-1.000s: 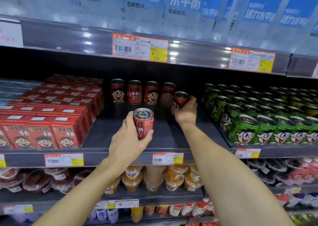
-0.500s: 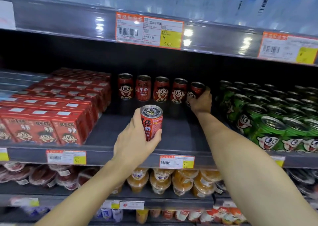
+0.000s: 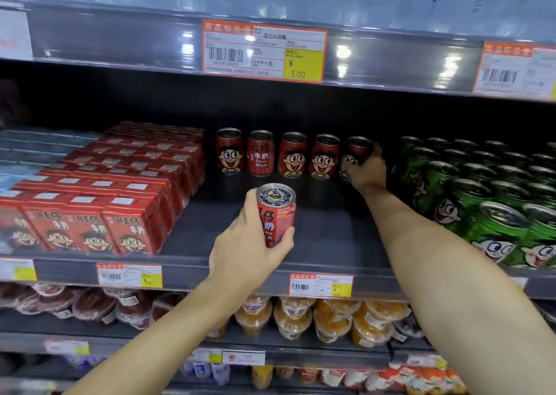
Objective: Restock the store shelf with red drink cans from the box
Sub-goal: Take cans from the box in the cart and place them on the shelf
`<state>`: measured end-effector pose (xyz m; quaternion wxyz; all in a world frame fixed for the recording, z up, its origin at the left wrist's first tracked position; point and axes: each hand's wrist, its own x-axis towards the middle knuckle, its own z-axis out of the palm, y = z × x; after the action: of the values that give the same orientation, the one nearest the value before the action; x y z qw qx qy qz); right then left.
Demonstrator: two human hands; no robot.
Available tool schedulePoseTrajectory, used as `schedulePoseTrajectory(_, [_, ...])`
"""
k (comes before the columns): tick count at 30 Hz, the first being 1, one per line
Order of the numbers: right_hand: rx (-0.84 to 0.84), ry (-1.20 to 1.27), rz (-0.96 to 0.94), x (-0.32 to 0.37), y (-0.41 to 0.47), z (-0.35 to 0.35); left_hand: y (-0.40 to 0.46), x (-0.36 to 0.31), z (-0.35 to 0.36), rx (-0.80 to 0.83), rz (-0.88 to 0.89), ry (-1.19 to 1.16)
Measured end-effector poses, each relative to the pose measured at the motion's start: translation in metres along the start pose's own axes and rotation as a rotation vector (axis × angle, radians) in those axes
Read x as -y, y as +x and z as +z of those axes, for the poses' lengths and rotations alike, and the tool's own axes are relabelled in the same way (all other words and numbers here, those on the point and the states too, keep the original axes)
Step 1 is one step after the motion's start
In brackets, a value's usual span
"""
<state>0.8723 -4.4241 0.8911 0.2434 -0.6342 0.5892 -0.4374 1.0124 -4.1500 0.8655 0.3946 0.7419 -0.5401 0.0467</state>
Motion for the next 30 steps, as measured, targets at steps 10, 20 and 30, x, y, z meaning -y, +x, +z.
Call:
schedulePoseTrajectory(10, [0.107,-0.132,0.075,0.013,-0.014,-0.021,0.002,-0.001,-0.001,0.005,0.025,0.032])
schedulePoseTrajectory(20, [0.438,-0.669,-0.143,0.044,-0.114,-0.053,0.0,-0.005,-0.006,0.051,-0.051,0.054])
schedulePoseTrajectory(30, [0.553,-0.68,-0.257,0.033,-0.208,-0.046,0.001,-0.006,-0.008,0.051,-0.093,-0.027])
